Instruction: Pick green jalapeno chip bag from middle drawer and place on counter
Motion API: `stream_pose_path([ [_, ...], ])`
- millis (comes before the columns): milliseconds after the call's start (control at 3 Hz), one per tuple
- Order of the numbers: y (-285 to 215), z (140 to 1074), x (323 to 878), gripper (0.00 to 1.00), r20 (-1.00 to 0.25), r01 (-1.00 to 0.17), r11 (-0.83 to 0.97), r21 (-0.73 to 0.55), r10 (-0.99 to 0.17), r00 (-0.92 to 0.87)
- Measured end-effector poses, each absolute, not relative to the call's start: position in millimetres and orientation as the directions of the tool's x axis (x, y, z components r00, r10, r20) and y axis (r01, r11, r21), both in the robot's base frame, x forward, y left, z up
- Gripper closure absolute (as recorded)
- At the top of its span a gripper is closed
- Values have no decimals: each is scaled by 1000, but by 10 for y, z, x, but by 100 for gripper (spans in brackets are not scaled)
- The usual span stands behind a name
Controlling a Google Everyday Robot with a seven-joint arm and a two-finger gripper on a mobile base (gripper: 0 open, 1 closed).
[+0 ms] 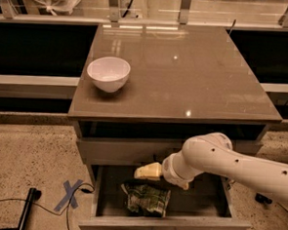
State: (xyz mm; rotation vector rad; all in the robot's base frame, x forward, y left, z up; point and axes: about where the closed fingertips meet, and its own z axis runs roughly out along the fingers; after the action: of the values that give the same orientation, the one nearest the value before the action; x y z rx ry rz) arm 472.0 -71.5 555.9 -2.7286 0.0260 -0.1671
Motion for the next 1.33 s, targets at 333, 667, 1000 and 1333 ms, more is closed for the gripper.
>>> stream_pose_path([
  [333, -734, 5546, 4732, 0, 119, 13, -921, -388, -36, 992],
  [667, -749, 5467, 4724, 0, 96, -8, -919, -395, -50, 994],
  [1000, -790, 5211, 4604, 0, 101, -16, -912, -410, -63, 993],
  [1333, -847, 5032, 4508, 0, 160, -3, -905, -425, -78, 984],
])
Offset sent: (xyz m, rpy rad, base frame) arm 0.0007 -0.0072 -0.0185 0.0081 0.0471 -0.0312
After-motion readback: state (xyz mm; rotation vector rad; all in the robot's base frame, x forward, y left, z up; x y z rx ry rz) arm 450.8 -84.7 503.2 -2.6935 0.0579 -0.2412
